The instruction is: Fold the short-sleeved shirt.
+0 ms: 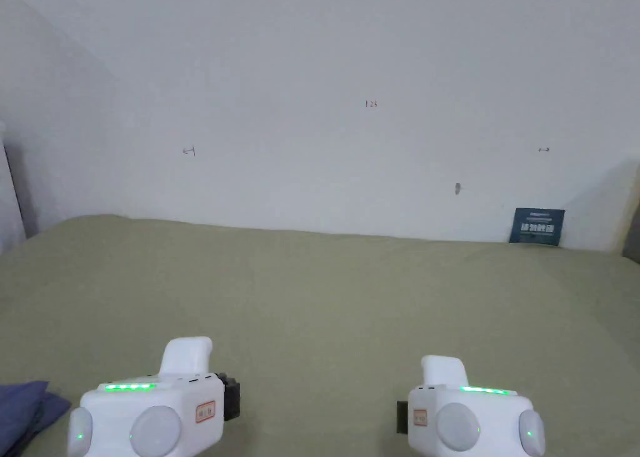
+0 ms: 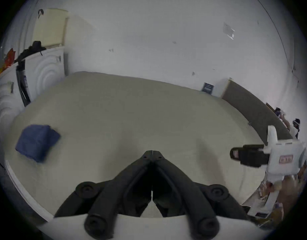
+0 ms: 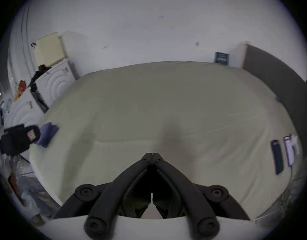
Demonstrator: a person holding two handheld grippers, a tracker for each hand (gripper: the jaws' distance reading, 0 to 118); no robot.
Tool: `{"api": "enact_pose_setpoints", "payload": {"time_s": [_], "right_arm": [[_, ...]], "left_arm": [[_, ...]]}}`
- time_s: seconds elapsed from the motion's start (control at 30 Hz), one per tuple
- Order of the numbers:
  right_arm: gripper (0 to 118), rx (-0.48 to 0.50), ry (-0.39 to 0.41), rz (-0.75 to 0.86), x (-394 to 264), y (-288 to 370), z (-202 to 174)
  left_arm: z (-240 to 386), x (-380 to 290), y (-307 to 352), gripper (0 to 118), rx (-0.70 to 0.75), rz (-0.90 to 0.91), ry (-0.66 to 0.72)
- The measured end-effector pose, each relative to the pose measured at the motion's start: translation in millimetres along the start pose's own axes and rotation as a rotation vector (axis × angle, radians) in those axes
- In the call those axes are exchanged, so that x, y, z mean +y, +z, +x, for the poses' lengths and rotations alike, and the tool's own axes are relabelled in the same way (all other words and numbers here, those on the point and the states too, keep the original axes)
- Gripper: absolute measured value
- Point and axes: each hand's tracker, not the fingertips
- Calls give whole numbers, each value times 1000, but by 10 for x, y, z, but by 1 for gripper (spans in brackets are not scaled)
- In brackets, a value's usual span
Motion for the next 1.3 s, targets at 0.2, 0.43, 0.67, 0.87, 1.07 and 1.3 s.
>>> {"api": "enact_pose_setpoints", "payload": {"time_s": [0.2,0.43,0.67,0.87,1.07,1.3], "right_arm": [[0,-146,-16,88,-114,344,690],[0,-243,34,332,-32,696,733],[54,-231,130,691,66,1023,678],[118,-208,125,641,41,851,631],[118,-208,149,661,-50,943,650],[118,-216,130,668,-15,1038,592]], "left_arm": [[346,-188,-93,0,73,-8,61],[557,94,265,0,129,215,-47],[609,257,549,83,184,448,-189],[613,121,537,118,198,478,-115],[573,165,501,118,262,478,-154],[562,131,503,118,243,454,-145]]}}
